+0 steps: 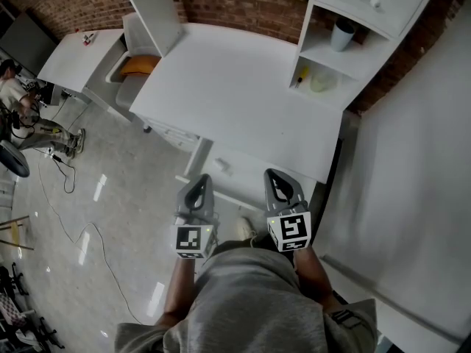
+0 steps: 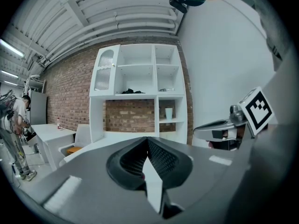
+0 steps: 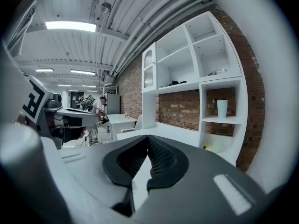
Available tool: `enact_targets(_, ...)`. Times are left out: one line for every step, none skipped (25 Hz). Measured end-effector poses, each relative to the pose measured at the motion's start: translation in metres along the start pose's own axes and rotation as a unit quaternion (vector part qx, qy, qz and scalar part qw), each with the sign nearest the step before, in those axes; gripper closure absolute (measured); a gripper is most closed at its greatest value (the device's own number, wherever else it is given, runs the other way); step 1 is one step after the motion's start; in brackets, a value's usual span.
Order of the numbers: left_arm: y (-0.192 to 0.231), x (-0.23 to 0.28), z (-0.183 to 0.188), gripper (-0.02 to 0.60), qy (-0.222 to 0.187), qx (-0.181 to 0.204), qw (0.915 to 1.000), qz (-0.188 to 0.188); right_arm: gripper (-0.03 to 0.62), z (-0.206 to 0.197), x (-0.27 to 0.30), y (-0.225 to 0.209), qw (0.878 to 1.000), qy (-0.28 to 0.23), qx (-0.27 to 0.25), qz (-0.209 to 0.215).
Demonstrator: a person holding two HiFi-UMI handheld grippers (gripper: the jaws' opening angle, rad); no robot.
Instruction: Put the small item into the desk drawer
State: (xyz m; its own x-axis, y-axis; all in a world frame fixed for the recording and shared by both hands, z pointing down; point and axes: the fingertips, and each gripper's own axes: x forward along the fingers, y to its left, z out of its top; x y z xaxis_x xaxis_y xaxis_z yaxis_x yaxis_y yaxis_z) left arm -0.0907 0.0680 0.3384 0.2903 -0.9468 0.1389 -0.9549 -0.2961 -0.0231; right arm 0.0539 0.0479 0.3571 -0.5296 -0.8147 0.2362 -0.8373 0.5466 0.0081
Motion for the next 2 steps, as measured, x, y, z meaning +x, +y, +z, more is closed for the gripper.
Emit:
enact_targets(-0.0001, 0.0007, -0.0001, 0.569, 0.0, -0.001, 1.0, 0.0, 0.591, -0.0002, 0.0003, -0.0008, 1.0, 0.0, 0.0, -0.001)
enact_targets(-0.0003, 0.0014, -0.0002, 0.569, 0.001, -0.001, 1.0, 0.0, 0.591, -0.0005, 0.0007, -0.0016, 1.0, 0.001, 0.0, -0.002)
